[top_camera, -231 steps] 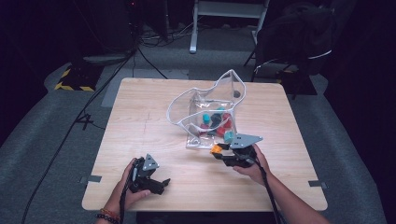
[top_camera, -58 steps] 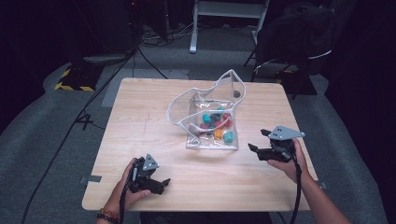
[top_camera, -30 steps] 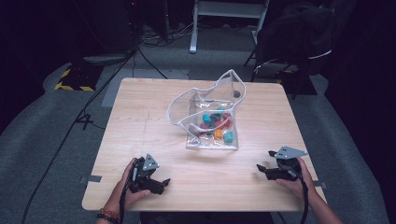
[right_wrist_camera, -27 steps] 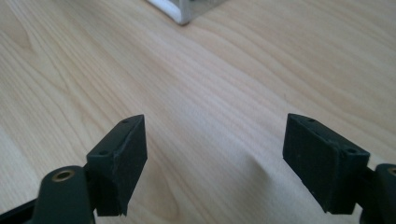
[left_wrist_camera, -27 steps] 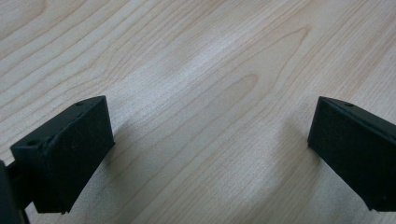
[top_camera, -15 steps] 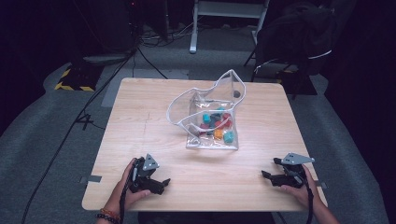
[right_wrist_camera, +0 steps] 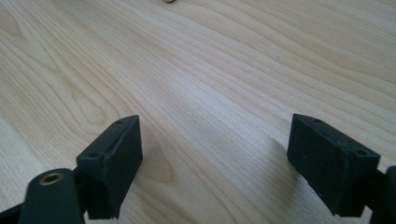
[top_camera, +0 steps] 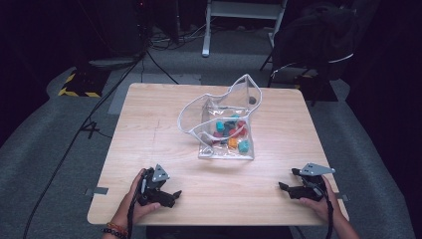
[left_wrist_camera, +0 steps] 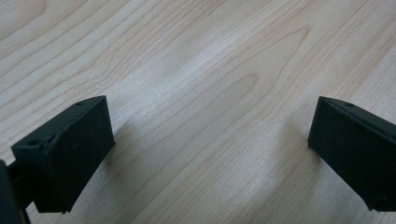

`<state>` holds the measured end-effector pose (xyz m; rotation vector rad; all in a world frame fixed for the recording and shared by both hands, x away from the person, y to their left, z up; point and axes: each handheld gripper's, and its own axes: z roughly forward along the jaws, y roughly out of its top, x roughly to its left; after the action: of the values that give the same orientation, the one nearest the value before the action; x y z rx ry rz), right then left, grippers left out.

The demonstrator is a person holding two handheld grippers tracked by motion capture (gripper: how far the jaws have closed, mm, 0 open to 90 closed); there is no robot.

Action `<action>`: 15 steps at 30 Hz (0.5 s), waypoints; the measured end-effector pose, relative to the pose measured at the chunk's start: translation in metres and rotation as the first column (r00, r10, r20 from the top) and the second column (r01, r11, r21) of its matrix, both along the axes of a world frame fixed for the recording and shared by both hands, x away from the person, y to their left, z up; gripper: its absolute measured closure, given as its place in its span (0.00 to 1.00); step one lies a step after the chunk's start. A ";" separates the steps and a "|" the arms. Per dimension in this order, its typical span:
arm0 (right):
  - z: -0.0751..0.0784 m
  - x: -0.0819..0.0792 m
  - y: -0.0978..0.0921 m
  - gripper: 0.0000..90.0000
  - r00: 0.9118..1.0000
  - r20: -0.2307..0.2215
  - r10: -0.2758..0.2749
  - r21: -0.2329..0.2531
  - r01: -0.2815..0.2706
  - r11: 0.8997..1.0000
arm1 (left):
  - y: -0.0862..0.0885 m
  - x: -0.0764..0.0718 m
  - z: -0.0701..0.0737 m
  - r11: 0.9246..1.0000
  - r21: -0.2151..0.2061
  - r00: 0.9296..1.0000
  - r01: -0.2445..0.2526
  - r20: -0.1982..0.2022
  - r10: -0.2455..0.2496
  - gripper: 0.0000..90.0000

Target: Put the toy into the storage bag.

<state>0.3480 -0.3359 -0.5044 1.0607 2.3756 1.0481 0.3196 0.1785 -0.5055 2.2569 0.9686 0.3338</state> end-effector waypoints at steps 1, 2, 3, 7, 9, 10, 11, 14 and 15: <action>0.000 0.000 0.000 0.20 1.000 0.000 0.000 0.000 0.000 1.000 | 0.000 0.000 0.000 1.000 -0.001 1.000 0.000 0.000 0.000 0.01; 0.000 0.000 0.000 0.20 1.000 0.000 0.000 0.000 0.000 1.000 | 0.000 0.000 0.000 1.000 -0.002 1.000 0.000 0.000 0.000 0.01; 0.000 0.000 0.000 0.20 1.000 0.000 0.000 0.000 0.000 1.000 | 0.000 0.000 0.000 1.000 -0.003 1.000 0.002 0.000 -0.002 0.01; 0.000 0.001 0.000 0.20 1.000 -0.002 0.007 0.001 -0.007 1.000 | 0.000 0.000 0.000 1.000 0.000 1.000 0.006 -0.002 -0.006 0.00; 0.000 0.001 0.000 0.20 1.000 -0.001 0.009 0.002 -0.009 1.000 | 0.000 0.001 0.000 1.000 0.000 1.000 0.006 -0.003 -0.006 0.00; 0.000 0.001 0.000 0.20 1.000 -0.002 0.009 0.002 -0.009 1.000 | 0.000 0.001 0.000 1.000 0.000 1.000 0.006 -0.003 -0.006 0.00; 0.000 0.001 0.000 0.20 1.000 -0.001 0.009 0.002 -0.009 1.000 | 0.000 0.001 0.000 1.000 -0.001 1.000 0.007 -0.004 -0.007 0.00; 0.000 0.001 0.000 0.20 1.000 -0.002 0.009 0.002 -0.009 1.000 | 0.000 0.001 0.000 1.000 -0.001 1.000 0.006 -0.004 -0.006 0.00; 0.000 0.001 0.000 0.20 1.000 -0.001 0.011 0.002 -0.011 1.000 | 0.000 0.001 0.000 1.000 -0.001 1.000 0.007 -0.004 -0.007 0.00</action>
<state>0.3493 -0.3360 -0.5044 1.0505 2.3845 1.0534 0.3202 0.1787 -0.5055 2.2602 0.9629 0.3264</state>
